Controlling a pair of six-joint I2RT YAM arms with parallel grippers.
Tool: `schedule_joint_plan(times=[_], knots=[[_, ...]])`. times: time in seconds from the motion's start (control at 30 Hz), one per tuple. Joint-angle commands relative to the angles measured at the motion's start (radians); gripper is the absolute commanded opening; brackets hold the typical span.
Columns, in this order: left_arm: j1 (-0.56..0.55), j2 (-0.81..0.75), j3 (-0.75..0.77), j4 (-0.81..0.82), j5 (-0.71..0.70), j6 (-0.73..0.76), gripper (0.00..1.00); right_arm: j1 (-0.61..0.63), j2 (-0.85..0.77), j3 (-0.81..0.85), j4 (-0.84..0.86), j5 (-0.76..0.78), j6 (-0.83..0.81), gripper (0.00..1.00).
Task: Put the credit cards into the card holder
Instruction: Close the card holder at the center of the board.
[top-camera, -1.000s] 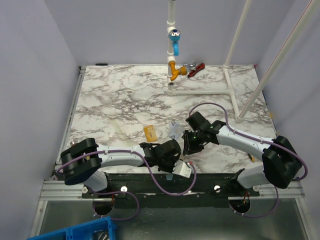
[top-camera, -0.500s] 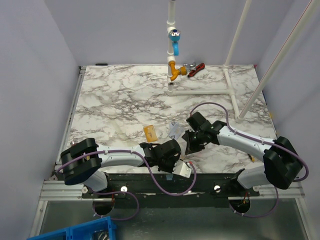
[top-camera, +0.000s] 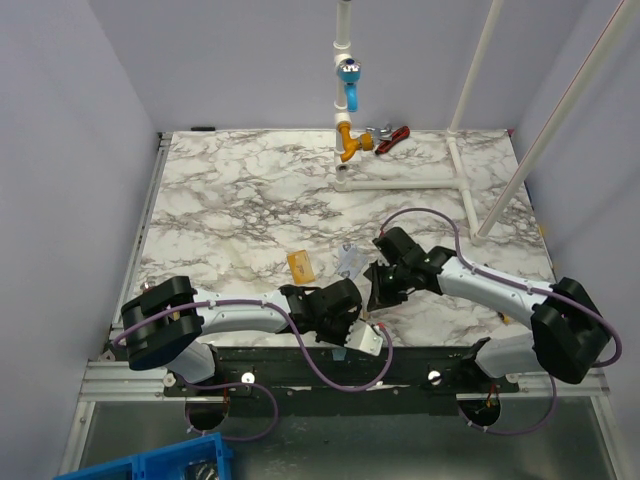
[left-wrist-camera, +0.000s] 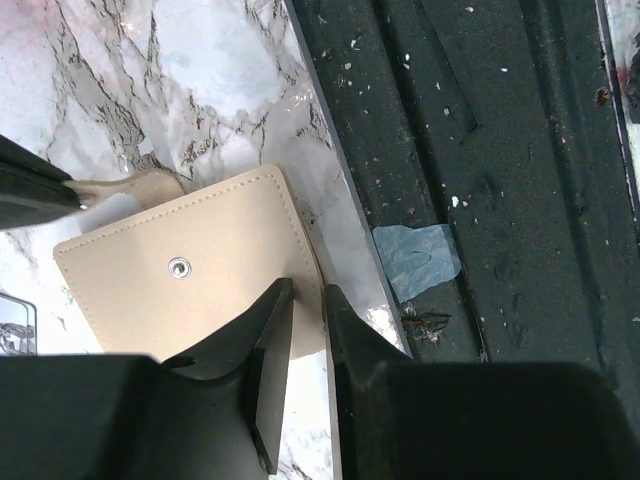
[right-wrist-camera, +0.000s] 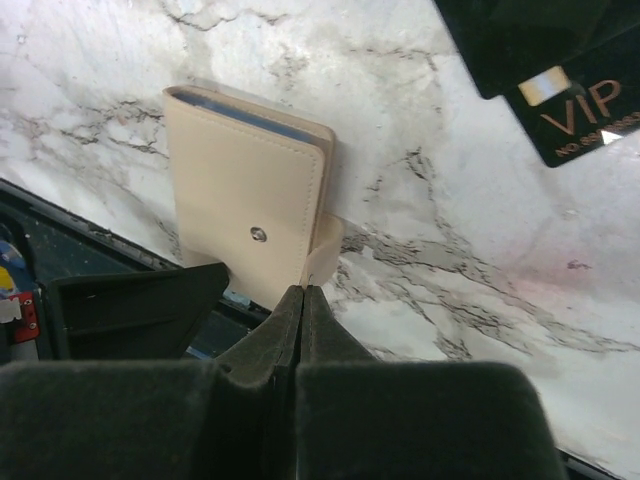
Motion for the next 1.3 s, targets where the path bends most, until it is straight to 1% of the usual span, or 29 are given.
schedule_joint_plan(times=[0.0, 0.53, 0.7, 1.07, 1.27], knots=[[-0.003, 0.012, 0.018, -0.045, -0.019, 0.013, 0.19, 0.034, 0.029, -0.02, 0.089, -0.063, 0.027, 0.01], [-0.002, 0.021, 0.03, -0.061, -0.023, 0.014, 0.17, 0.081, 0.125, -0.006, 0.176, -0.029, 0.081, 0.01], [-0.003, 0.02, 0.029, -0.065, -0.021, 0.016, 0.16, 0.111, 0.165, -0.002, 0.173, -0.016, 0.083, 0.01], [-0.003, 0.023, 0.034, -0.075, -0.019, 0.017, 0.16, 0.117, 0.186, 0.005, 0.167, 0.019, 0.085, 0.01], [-0.003, 0.019, 0.031, -0.076, -0.019, 0.021, 0.16, 0.129, 0.228, 0.022, 0.158, 0.025, 0.088, 0.01]])
